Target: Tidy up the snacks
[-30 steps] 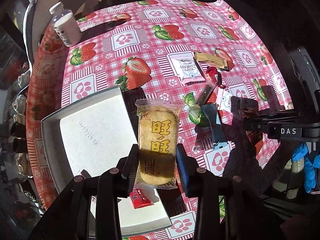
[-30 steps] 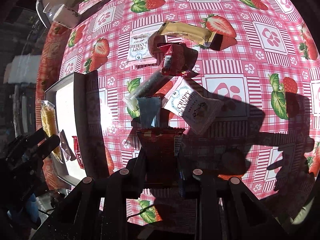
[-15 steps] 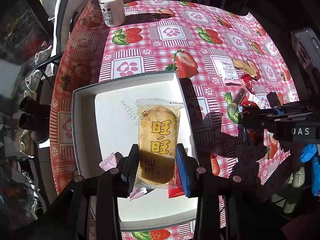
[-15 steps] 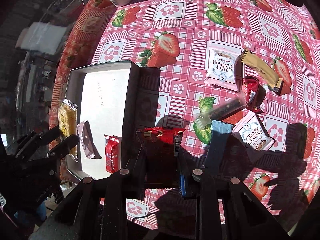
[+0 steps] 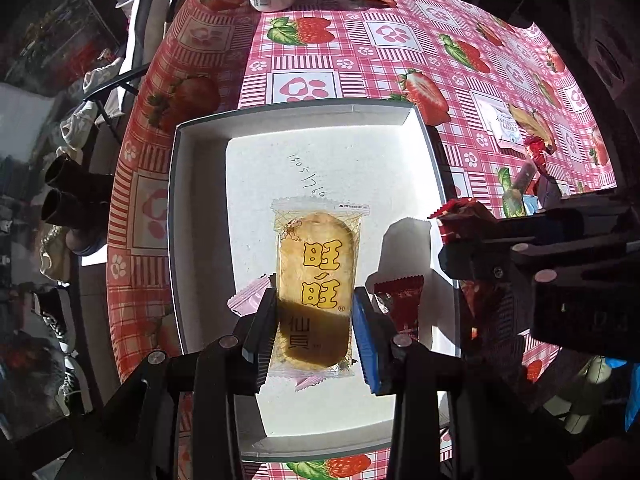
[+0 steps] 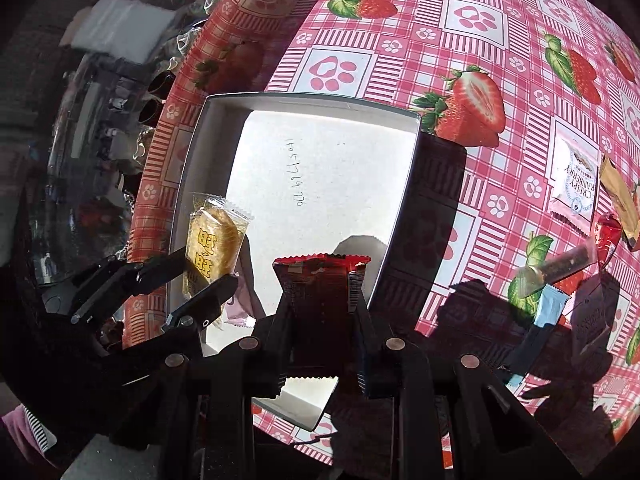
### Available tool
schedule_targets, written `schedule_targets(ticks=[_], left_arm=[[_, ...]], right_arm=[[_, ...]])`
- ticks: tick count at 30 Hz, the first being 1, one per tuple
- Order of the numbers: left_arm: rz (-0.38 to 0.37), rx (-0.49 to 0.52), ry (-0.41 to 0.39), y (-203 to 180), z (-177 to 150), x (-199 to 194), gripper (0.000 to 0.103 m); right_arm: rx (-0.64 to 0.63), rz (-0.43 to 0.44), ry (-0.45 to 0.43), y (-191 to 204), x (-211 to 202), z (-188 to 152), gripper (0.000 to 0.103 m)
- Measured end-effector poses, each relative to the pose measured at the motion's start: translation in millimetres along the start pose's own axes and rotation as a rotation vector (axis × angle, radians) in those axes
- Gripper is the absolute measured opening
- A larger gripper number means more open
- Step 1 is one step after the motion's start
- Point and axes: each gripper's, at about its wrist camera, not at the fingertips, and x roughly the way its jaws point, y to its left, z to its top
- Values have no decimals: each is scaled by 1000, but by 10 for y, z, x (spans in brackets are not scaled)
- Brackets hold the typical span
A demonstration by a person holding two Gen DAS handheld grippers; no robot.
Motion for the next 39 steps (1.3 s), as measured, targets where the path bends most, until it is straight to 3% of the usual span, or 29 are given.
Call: schedule_targets(ticks=[6, 8, 9, 10, 12, 27, 39], left_arm=[[7, 4, 33, -6, -116, 81, 42], [4, 8, 38, -18, -151, 76, 54], [-4, -8, 35, 4, -167, 59, 69], [-4, -20, 33, 19, -179, 43, 80], [6, -23, 39, 23, -191, 29, 81], [-8, 65, 85, -386, -191, 28, 81], [-23, 174, 78, -857, -71, -58, 81]], right_arm=[[-34, 21, 41, 201, 158, 44, 28], [-49, 22, 65, 247, 208, 36, 32], [-51, 14, 72, 260, 231, 24, 50], [-50, -5, 74, 250, 241, 7, 80], [-38, -22, 66, 192, 228, -38, 101], [218, -169, 66, -786, 136, -677, 101], [520, -92, 107, -1383, 182, -1136, 101]])
